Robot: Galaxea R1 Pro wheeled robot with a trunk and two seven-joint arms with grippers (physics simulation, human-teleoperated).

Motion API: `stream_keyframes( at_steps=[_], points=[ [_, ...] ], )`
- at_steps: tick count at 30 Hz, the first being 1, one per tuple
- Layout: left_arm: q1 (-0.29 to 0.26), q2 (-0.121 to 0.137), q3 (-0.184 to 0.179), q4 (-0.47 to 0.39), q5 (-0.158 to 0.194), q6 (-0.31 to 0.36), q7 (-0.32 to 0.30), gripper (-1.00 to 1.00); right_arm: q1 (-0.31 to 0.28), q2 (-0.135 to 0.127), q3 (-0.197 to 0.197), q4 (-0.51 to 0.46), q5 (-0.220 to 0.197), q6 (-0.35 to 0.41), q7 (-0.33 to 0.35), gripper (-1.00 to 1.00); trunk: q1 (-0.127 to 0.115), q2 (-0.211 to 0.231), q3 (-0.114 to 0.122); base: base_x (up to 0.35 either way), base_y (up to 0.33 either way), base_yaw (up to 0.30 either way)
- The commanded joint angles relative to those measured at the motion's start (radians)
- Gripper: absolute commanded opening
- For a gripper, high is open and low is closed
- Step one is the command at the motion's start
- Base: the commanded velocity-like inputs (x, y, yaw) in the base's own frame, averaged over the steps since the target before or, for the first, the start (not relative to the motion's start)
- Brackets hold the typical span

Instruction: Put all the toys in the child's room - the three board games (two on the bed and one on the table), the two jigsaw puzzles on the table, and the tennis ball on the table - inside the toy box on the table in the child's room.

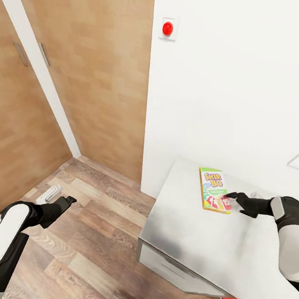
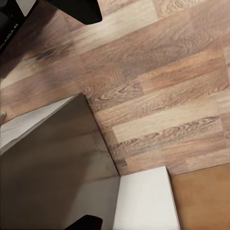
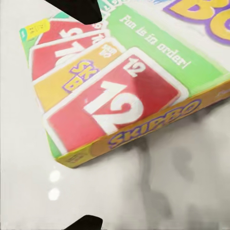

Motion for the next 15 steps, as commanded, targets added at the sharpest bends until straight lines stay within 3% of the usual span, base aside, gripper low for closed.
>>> stream_keyframes(
  at_steps=[1,15],
  points=[
    [-0.001,0.0,0.001,-0.001,0.007,0.004,0.008,1.0,-0.001,-0.006,-0.006,0.0,0.005,0.001,0.004,1.0,0.001,-0.002,-0.002,0.074,-0.046,0.0],
    [-0.001,-0.002,0.0,-0.001,0.007,0.004,0.008,1.0,-0.001,-0.037,-0.007,0.01,0.005,-0.038,0.003,1.0,0.001,-0.002,-0.002,0.031,-0.019,0.0]
  ],
)
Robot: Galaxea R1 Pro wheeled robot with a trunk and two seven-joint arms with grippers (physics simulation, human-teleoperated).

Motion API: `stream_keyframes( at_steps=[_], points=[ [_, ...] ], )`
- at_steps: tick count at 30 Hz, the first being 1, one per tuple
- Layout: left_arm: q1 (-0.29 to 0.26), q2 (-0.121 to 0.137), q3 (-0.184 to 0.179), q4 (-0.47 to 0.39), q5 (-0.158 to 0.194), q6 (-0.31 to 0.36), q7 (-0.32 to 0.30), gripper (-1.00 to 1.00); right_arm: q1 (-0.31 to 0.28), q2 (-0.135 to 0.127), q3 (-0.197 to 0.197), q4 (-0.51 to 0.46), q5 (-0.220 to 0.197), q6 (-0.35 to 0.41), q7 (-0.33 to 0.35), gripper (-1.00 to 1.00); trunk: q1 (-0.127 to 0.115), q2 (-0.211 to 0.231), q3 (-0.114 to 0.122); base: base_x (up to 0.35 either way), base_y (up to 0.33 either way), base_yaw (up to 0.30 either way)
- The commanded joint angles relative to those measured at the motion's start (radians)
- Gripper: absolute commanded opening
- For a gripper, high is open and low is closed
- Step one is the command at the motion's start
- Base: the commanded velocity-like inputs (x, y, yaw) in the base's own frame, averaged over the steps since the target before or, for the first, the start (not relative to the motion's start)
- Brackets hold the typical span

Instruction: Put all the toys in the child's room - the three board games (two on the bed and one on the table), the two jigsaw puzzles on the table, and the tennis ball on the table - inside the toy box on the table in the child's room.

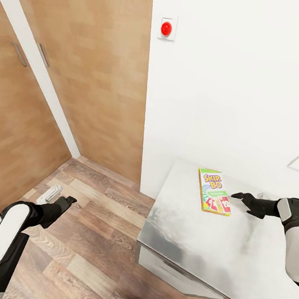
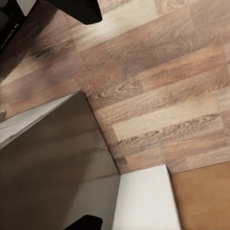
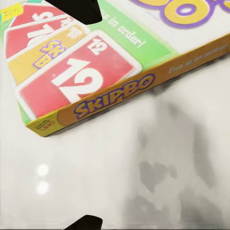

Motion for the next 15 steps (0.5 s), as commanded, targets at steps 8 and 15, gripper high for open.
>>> stream_keyframes(
  at_steps=[8,15],
  points=[
    [-0.001,-0.001,0.0,-0.001,0.007,0.004,0.008,1.0,-0.001,-0.016,-0.006,0.002,0.004,-0.019,0.005,1.0,0.001,-0.002,-0.002,0.006,-0.004,0.0],
    [-0.001,-0.002,0.0,-0.001,0.007,0.004,0.008,1.0,0.0,-0.019,-0.005,0.003,0.006,-0.025,0.009,1.0,0.001,-0.002,-0.002,0.002,-0.001,0.0]
  ],
)
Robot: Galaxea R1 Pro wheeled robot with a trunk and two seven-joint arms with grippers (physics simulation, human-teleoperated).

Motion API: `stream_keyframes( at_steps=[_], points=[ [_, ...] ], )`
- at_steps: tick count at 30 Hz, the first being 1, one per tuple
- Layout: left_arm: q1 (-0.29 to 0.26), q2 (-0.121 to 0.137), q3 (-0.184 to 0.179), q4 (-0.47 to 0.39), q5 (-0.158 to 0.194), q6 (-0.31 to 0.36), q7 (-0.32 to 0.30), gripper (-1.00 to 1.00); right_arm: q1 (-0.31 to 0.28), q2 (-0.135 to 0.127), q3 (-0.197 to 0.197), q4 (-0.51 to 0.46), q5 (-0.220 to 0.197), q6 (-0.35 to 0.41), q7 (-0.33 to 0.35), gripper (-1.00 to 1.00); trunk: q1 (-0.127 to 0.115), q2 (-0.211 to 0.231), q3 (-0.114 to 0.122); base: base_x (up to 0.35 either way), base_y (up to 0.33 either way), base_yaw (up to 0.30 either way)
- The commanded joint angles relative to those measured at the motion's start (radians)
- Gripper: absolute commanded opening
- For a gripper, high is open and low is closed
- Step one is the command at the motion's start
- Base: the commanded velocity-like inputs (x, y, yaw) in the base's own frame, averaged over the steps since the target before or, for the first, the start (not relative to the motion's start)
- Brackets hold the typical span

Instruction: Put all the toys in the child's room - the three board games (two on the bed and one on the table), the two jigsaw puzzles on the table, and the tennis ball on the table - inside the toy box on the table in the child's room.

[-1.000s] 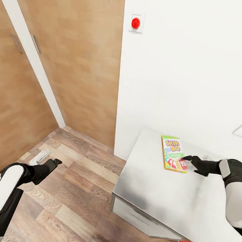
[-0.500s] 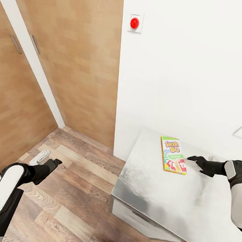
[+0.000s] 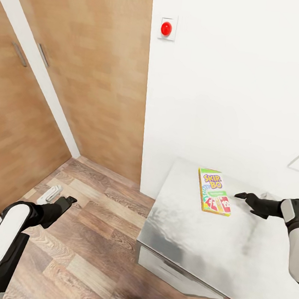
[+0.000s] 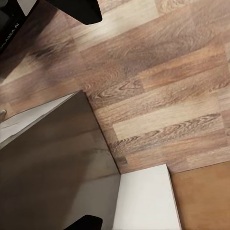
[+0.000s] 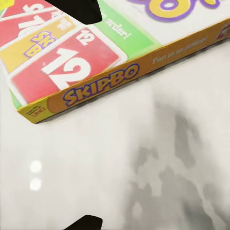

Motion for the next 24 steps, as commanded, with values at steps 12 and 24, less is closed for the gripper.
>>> stream_keyframes(
  at_steps=[12,24],
  points=[
    [-0.001,-0.001,0.001,-0.001,0.009,0.004,0.008,1.0,0.006,0.013,-0.003,0.04,0.008,0.003,0.012,1.0,0.001,-0.002,-0.002,0.0,0.0,0.0],
    [-0.001,-0.001,0.001,-0.001,0.008,0.004,0.008,1.0,0.007,0.024,0.0,0.085,0.009,-0.001,0.011,1.0,0.001,-0.002,-0.002,0.0,0.0,0.0]
  ],
)
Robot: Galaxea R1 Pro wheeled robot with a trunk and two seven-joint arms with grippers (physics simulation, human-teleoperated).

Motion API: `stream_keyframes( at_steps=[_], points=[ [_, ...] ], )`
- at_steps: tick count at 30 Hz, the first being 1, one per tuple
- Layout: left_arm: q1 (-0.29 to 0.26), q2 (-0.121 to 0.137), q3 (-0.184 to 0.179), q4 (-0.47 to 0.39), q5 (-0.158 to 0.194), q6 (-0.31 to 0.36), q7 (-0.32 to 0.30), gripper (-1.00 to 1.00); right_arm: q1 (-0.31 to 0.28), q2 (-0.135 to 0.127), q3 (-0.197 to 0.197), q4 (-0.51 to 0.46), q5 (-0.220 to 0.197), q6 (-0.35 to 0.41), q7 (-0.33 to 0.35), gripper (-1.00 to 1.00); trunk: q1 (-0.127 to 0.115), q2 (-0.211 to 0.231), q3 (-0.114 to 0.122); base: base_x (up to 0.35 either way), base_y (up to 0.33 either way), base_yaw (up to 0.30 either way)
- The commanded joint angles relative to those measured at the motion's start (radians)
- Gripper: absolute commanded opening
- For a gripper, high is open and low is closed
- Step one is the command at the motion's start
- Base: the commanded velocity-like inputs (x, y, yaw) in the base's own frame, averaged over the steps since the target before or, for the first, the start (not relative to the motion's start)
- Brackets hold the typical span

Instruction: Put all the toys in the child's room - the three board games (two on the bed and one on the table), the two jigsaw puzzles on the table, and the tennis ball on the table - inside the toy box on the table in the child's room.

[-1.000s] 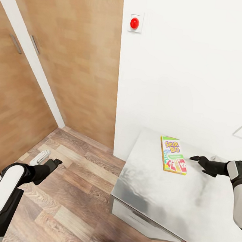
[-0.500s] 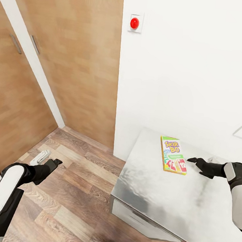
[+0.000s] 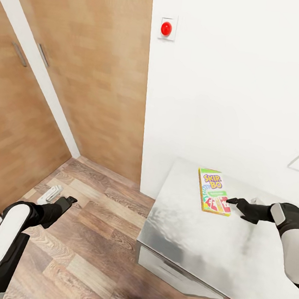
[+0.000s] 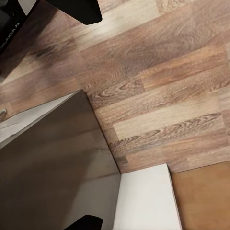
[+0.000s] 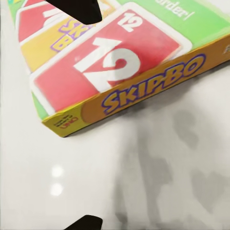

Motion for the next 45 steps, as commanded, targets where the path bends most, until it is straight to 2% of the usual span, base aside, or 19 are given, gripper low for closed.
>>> stream_keyframes(
  at_steps=[1,11,28,45],
  points=[
    [-0.001,0.0,0.001,-0.001,0.007,0.004,0.008,1.0,-0.001,0.003,-0.006,0.002,0.007,0.004,0.004,1.0,0.001,-0.002,-0.002,0.0,0.0,0.0],
    [-0.001,-0.002,0.001,-0.001,0.008,0.004,0.008,1.0,-0.001,0.009,-0.007,0.01,0.008,0.004,0.004,1.0,0.001,-0.002,-0.002,0.0,0.0,0.0],
    [-0.001,-0.003,0.001,-0.001,0.008,0.004,0.007,1.0,-0.001,0.008,-0.007,0.005,0.006,0.002,0.006,1.0,0.001,-0.002,-0.017,0.0,0.0,0.0],
    [-0.001,-0.003,0.001,-0.001,0.008,0.005,0.007,1.0,-0.001,0.011,-0.007,0.004,0.004,0.003,0.007,1.0,0.001,-0.002,-0.019,0.0,0.0,0.0]
  ],
)
